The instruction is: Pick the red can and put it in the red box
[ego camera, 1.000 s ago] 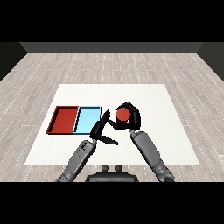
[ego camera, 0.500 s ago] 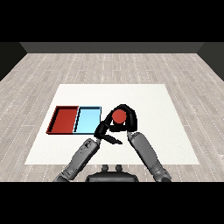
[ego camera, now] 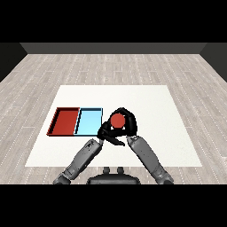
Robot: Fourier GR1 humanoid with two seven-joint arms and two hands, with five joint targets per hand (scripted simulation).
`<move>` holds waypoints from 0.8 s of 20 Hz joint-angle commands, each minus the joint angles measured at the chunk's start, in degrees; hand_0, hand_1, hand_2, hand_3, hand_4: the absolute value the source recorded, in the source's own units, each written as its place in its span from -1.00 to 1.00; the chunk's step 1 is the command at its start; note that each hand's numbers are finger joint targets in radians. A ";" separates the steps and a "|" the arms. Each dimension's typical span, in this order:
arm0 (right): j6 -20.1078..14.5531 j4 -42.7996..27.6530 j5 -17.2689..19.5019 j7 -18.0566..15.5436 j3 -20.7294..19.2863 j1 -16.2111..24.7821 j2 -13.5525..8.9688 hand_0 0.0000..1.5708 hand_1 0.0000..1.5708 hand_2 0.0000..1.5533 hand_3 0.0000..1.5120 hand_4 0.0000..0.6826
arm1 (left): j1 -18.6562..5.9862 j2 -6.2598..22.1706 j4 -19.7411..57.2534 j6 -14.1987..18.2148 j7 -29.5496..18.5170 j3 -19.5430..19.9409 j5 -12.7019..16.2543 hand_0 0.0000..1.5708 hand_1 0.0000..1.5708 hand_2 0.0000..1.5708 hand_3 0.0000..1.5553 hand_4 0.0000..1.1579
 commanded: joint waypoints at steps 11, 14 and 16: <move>-5.92 3.00 -4.48 -3.02 6.42 -2.19 0.35 1.00 1.00 0.90 0.85 0.83 | -1.33 -0.45 -0.86 15.07 0.32 2.15 1.04 1.00 1.00 1.00 1.00 0.95; -5.47 4.33 -6.49 -8.44 7.39 0.33 0.36 1.00 1.00 0.90 0.86 0.83 | -2.31 -0.45 -1.70 19.07 1.44 -1.32 2.15 1.00 1.00 1.00 0.95 0.93; -3.01 2.45 -4.73 -2.89 3.40 -1.94 0.35 1.00 1.00 0.89 0.85 0.83 | -2.62 -0.44 -3.39 19.42 4.52 -1.88 2.31 1.00 1.00 1.00 0.92 0.95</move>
